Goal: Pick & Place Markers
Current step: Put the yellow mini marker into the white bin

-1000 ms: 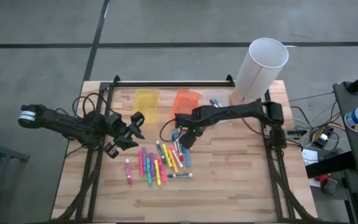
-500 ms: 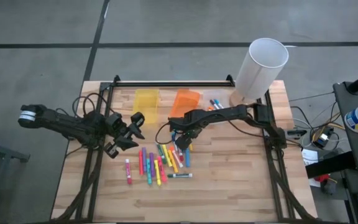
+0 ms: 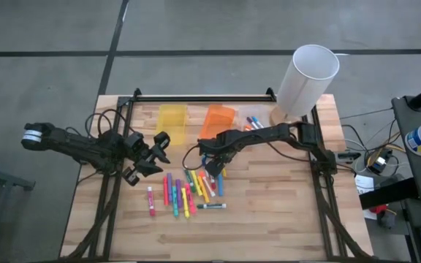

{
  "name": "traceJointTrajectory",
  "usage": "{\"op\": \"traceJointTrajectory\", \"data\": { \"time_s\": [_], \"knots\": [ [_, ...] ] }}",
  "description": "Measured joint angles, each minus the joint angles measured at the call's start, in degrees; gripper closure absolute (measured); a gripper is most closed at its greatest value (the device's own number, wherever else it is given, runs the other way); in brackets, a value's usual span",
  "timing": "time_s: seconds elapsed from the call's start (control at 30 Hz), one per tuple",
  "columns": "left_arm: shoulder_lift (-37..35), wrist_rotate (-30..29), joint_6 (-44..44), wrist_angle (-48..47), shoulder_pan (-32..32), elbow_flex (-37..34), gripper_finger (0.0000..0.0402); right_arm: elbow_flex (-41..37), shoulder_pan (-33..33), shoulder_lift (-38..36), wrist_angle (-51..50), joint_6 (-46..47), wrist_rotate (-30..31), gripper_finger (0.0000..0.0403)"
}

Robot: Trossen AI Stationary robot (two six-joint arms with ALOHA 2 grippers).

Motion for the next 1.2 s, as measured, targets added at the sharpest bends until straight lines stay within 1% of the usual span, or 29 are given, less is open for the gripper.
{"op": "traceJointTrajectory", "data": {
  "time_s": [0.23,0.57,0.7,0.83,0.97,1.2],
  "knots": [
    [0.0,0.0,-0.1,0.0,0.0,0.0,0.0268,-0.8,0.0,0.2,0.4,0.0,0.0,0.0240],
    [0.0,0.0,-0.1,0.0,0.0,0.0,0.0268,-3.2,0.0,0.0,1.4,-0.1,0.0,0.0276],
    [0.0,0.0,-0.1,0.1,0.0,0.0,0.0268,-3.3,0.0,0.0,1.8,-0.4,-0.5,0.0306],
    [0.0,0.0,-0.2,0.1,0.0,0.0,0.0268,-3.4,0.0,-0.5,1.3,-1.6,-0.6,0.0349],
    [0.0,0.0,-0.2,0.1,0.0,0.0,0.0268,-3.0,0.0,-2.4,-2.1,-2.5,-0.9,0.0380],
    [0.0,0.0,-0.2,0.0,0.0,0.0,0.0268,-1.8,0.0,-9.7,-4.5,-2.1,-0.6,0.0376]
  ]
}}
